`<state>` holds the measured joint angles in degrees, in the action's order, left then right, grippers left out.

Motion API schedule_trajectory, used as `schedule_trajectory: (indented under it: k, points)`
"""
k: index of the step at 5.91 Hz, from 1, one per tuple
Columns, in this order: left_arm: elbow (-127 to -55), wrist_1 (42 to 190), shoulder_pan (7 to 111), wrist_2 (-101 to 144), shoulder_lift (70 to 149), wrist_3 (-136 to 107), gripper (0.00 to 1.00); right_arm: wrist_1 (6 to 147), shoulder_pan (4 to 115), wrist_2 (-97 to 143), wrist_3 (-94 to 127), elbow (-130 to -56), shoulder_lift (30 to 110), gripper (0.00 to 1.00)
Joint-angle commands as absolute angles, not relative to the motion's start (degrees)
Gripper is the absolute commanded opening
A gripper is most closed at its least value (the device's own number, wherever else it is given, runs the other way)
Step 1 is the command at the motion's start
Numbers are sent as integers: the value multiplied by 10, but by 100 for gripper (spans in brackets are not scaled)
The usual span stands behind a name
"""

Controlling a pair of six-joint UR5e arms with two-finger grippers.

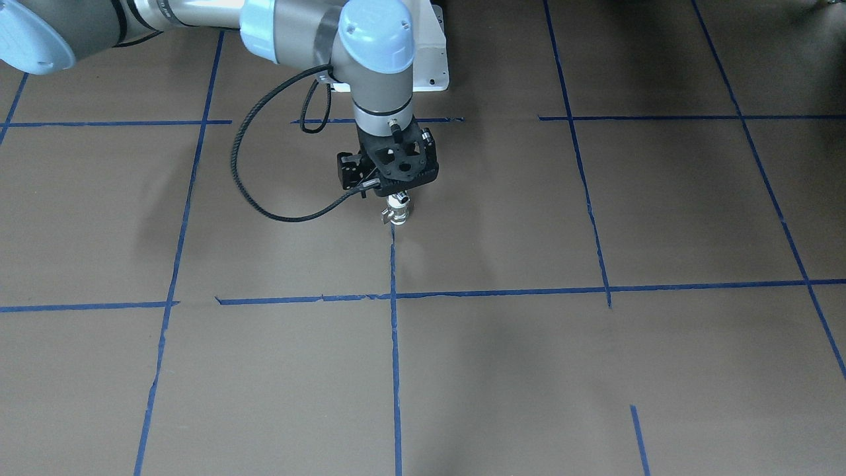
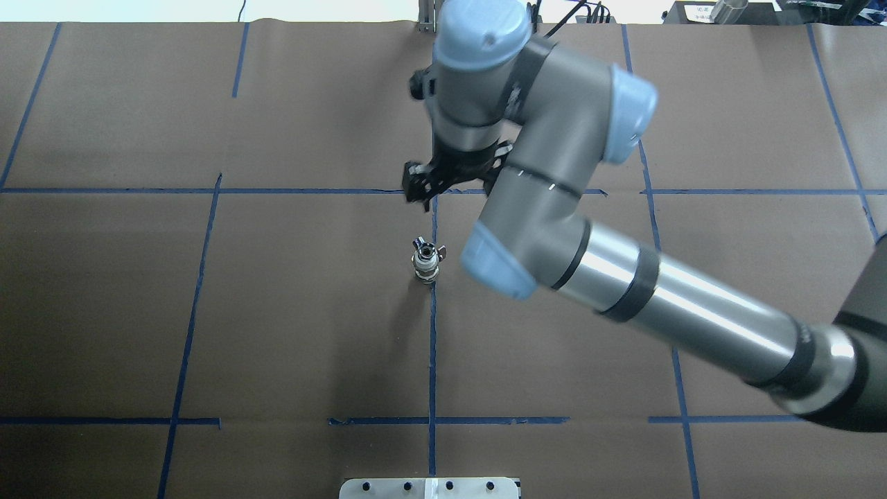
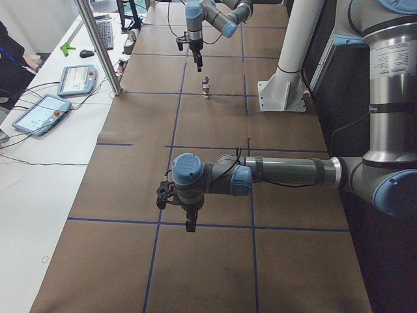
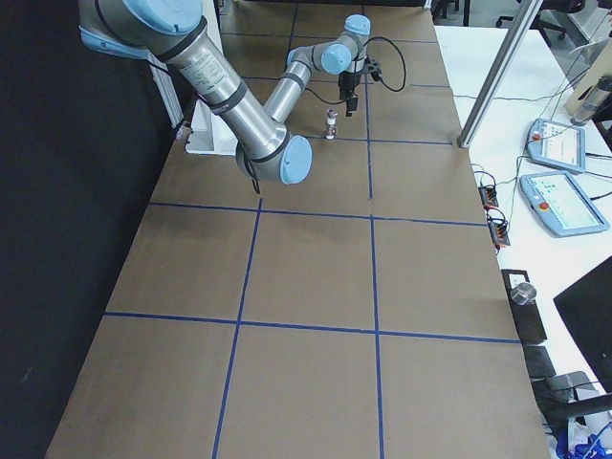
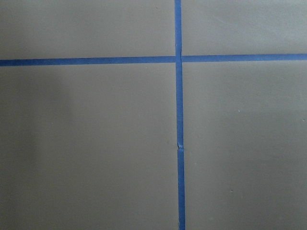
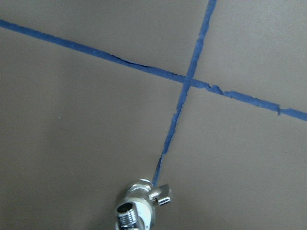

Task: Assemble PPR valve and pipe with both arms
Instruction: 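Open the right gripper and lift it away from the joined parts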

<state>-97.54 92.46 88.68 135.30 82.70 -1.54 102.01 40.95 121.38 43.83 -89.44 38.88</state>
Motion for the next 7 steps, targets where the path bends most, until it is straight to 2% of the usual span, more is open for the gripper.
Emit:
schedule_trajectory:
  k: [1,5,7]
  points:
    - [-976,925,887,1353,827,-15,100,1021,516,1297,320,-893,462,99]
    - [-974,923,887,1351,827,-16,100,1016,679,1321,-47,-918,662,99]
    - [-969,924,886,1352,827,-15,100,1014,748,1330,-143,-973,792,100]
